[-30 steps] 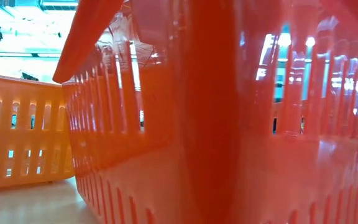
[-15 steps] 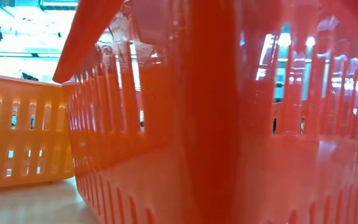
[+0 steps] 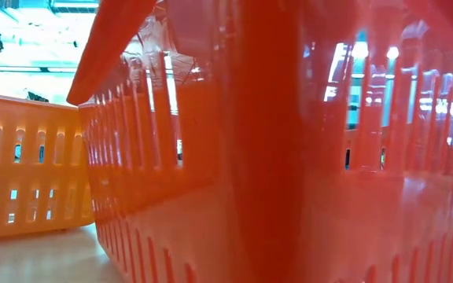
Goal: Stack baskets on shelf by color
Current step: Stack the top orange bin on top of the orange bin on the shelf
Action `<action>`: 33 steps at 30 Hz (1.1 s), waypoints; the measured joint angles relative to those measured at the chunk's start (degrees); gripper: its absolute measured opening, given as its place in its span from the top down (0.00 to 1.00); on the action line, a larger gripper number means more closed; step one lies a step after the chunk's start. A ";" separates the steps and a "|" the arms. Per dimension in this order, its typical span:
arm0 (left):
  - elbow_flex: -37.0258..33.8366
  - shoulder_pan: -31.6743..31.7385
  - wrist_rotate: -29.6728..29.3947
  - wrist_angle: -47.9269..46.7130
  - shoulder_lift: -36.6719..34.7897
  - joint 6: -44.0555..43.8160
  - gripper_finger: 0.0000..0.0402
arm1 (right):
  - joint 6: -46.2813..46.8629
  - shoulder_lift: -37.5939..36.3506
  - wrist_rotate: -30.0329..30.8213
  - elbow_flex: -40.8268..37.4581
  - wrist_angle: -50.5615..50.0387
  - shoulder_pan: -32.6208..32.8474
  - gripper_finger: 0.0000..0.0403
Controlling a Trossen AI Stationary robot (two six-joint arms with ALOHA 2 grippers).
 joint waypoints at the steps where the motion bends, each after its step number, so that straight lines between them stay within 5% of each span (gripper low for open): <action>1: 0.00 0.01 -0.01 0.02 0.00 0.00 0.76 | 0.21 0.00 -0.03 -0.12 -0.03 0.23 1.00; 33: 0.00 0.00 0.00 0.13 0.00 -0.42 0.76 | 1.07 -3.29 -0.64 -0.24 -5.48 7.48 1.00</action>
